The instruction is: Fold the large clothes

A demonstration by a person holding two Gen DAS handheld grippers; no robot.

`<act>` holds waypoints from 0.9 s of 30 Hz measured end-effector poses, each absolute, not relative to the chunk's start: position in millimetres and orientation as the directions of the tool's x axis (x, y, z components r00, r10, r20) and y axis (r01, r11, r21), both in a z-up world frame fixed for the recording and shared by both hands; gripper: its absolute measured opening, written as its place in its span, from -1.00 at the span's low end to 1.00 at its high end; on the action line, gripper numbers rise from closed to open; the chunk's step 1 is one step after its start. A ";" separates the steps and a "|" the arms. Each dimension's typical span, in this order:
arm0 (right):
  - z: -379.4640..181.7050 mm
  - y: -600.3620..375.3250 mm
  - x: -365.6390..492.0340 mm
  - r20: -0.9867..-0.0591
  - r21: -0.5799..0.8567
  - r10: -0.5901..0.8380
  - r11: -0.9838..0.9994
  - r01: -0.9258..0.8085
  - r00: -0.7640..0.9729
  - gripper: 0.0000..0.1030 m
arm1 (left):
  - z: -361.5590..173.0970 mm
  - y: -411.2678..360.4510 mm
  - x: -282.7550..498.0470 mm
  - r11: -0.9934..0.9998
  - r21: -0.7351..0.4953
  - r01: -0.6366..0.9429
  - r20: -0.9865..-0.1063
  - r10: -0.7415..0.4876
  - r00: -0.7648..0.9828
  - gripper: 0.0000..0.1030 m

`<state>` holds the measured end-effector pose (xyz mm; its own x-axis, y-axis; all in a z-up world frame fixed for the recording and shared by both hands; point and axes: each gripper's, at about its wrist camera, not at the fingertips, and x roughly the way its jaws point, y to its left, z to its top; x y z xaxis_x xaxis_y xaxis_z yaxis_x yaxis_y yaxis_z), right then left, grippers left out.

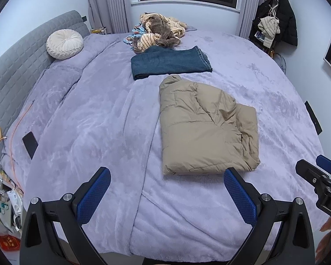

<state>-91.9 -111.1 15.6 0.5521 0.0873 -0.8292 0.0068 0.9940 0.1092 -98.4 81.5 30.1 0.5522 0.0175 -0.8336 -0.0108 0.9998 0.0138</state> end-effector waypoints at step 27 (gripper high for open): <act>32.9 -85.2 -68.0 -0.814 0.092 0.017 0.991 0.099 0.581 0.67 | 37.1 112.5 -76.4 0.999 0.030 -0.016 -0.832 0.033 0.553 0.99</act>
<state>-68.0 -85.2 32.9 0.5810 0.0174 -0.8138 0.0990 0.9908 0.0918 -76.4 112.5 37.1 0.5531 0.0334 -0.8325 -0.0158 0.9994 0.0296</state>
